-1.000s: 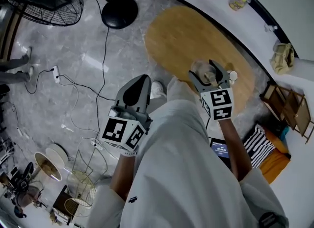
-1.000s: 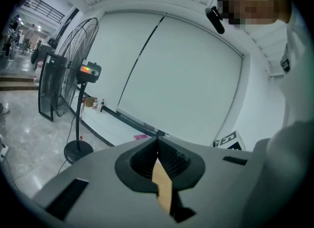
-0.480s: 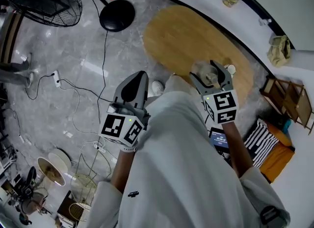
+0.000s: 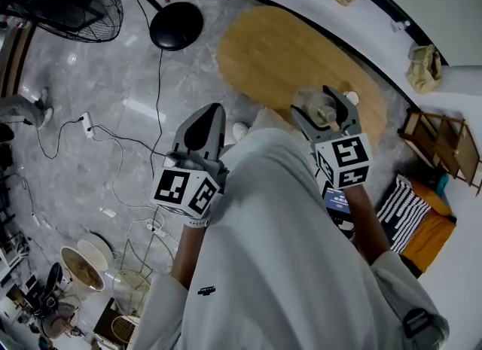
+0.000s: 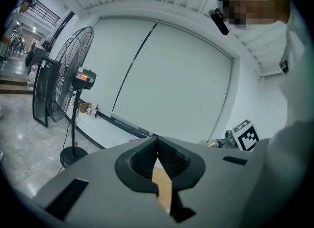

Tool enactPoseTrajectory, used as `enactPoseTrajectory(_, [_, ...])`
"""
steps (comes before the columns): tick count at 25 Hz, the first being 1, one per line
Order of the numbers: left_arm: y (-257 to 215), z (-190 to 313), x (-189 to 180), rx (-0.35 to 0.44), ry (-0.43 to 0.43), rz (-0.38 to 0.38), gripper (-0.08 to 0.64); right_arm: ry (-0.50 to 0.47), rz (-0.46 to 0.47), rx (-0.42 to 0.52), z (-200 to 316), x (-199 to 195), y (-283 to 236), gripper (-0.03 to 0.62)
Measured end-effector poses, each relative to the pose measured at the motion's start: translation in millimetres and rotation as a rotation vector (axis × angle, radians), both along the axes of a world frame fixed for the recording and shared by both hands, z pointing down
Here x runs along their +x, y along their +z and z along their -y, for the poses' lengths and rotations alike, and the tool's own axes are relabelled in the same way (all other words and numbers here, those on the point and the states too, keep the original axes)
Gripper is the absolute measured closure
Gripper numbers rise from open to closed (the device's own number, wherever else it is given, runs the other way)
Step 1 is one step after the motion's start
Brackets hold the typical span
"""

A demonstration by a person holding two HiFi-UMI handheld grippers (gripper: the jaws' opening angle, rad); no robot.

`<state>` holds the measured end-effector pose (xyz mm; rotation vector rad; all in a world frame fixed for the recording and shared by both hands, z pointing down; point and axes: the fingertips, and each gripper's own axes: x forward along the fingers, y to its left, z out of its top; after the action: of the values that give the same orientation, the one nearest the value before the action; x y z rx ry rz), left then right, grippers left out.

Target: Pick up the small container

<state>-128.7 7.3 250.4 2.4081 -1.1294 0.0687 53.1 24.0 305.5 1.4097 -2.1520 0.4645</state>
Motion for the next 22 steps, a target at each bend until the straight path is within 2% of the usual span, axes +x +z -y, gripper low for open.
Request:
enactPoseTrajectory(9, [-11, -2, 10, 0.030, 0.013, -0.002, 0.541, -0.002, 0.015, 0.039, -6, 9, -24, 0.245])
enactPoseTrajectory(22, [-11, -18, 16, 0.027, 0.046, -0.004, 0.541, 0.026, 0.019, 0.050, -32, 14, -37, 0.246])
